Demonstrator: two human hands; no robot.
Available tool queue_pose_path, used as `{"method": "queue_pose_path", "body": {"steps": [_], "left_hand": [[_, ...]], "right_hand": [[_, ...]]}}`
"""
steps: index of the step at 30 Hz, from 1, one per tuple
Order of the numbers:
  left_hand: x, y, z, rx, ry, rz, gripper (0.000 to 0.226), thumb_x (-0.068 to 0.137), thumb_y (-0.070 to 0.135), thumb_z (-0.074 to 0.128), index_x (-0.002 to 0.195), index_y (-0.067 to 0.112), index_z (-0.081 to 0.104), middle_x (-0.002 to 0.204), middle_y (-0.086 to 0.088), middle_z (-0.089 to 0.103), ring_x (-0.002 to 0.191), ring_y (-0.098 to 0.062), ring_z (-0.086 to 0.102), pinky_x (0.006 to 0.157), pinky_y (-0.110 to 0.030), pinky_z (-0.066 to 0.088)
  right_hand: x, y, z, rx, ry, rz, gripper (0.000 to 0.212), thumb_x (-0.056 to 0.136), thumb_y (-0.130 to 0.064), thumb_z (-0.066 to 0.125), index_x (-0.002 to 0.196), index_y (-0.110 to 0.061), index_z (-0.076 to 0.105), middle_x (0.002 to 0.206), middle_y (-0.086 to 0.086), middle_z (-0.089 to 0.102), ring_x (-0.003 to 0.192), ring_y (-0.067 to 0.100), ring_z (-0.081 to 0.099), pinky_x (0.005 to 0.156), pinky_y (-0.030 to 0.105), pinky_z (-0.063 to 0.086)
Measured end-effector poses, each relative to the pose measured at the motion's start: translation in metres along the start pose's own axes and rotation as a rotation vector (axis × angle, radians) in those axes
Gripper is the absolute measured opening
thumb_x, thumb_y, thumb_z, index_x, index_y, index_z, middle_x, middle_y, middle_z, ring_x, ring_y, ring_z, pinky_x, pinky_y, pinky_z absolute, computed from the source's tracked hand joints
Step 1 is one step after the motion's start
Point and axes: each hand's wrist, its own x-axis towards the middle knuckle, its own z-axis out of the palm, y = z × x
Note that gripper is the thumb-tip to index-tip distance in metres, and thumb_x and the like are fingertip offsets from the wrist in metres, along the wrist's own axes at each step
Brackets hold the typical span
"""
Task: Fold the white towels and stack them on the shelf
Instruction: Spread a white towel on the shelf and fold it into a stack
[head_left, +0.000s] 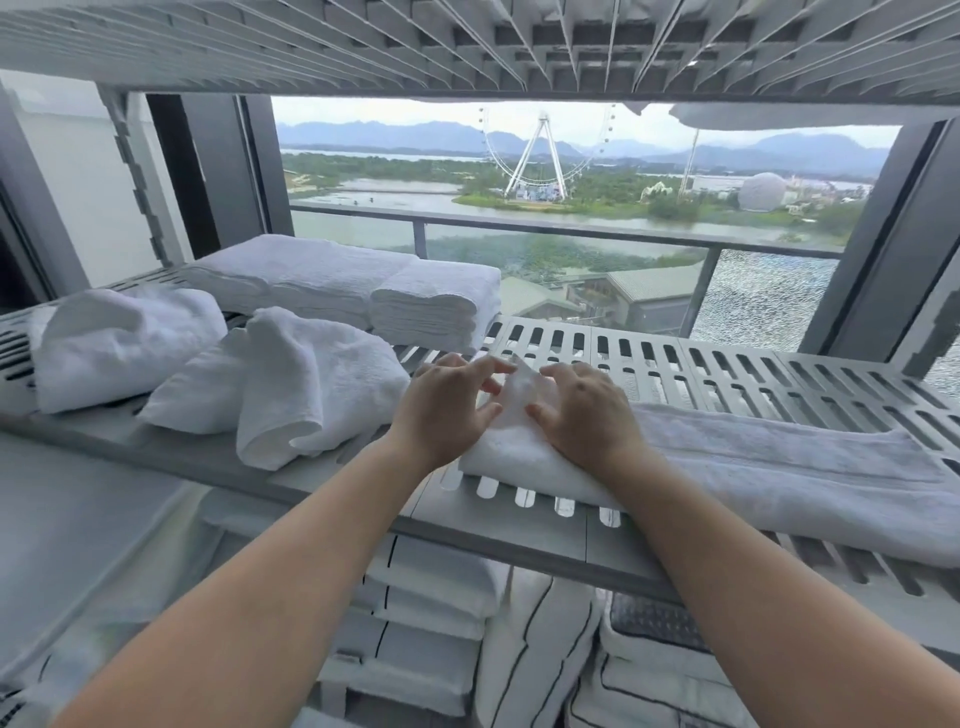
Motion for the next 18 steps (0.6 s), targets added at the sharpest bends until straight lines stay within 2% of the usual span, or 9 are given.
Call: {"method": "queue_pose_path", "body": {"steps": [3,6,8,10,13,16,18], "left_hand": [[-0.004,0.002,-0.004,-0.119,-0.065,-0.115,0.049,0.084,0.022,0.074,0.131,0.031,0.06,0.087,0.016,0.073,0.096,-0.008,0.065,0.092,-0.034,0.049],[-0.006,0.006,-0.007,-0.123,-0.167,-0.242,0.053,0.084,0.03,0.071,0.135,0.026,0.056,0.088,0.011,0.072,0.1,-0.015,0.066,0.095,-0.036,0.049],[-0.007,0.009,-0.009,-0.11,-0.188,-0.271,0.054,0.083,0.034,0.072,0.133,0.024,0.056,0.089,0.009,0.07,0.101,-0.017,0.064,0.094,-0.036,0.048],[-0.008,0.013,-0.013,-0.155,-0.22,-0.305,0.056,0.079,0.037,0.077,0.13,0.024,0.058,0.089,0.009,0.065,0.095,-0.016,0.062,0.086,-0.031,0.047],[-0.006,0.014,-0.02,-0.188,-0.283,-0.374,0.058,0.076,0.035,0.082,0.128,0.024,0.059,0.1,0.002,0.066,0.092,-0.016,0.059,0.078,-0.027,0.042],[-0.006,0.012,-0.022,-0.202,-0.29,-0.437,0.053,0.076,0.032,0.082,0.124,0.022,0.062,0.114,-0.006,0.068,0.098,-0.019,0.061,0.084,-0.03,0.046],[-0.006,0.012,-0.02,-0.093,-0.265,-0.454,0.047,0.082,0.038,0.076,0.123,0.02,0.063,0.119,-0.003,0.065,0.107,-0.02,0.059,0.086,-0.03,0.043]], "right_hand": [[0.001,-0.005,-0.001,0.088,-0.034,-0.076,0.054,0.093,-0.029,0.059,0.144,-0.016,0.046,0.14,0.011,0.056,0.129,0.03,0.051,0.109,0.041,0.039],[0.006,-0.009,0.0,0.16,-0.07,-0.069,0.052,0.095,-0.016,0.051,0.146,-0.016,0.044,0.14,0.011,0.057,0.127,0.031,0.054,0.107,0.042,0.042],[0.008,-0.01,0.003,0.141,-0.093,-0.054,0.046,0.097,-0.019,0.049,0.143,-0.016,0.047,0.133,0.013,0.061,0.121,0.031,0.057,0.104,0.04,0.044],[0.009,-0.01,0.007,0.117,-0.126,-0.03,0.042,0.098,-0.024,0.048,0.139,-0.016,0.051,0.128,0.015,0.063,0.117,0.033,0.059,0.102,0.04,0.045],[0.01,-0.008,0.01,0.119,-0.135,0.003,0.04,0.098,-0.027,0.05,0.136,-0.015,0.052,0.127,0.016,0.063,0.117,0.034,0.059,0.102,0.042,0.046],[0.012,-0.008,0.009,0.133,-0.137,0.023,0.039,0.098,-0.028,0.053,0.135,-0.016,0.053,0.129,0.014,0.062,0.118,0.032,0.058,0.103,0.042,0.045],[0.011,-0.007,0.009,0.136,-0.143,0.024,0.039,0.097,-0.029,0.055,0.134,-0.017,0.054,0.128,0.013,0.062,0.118,0.032,0.058,0.103,0.041,0.045]]}}
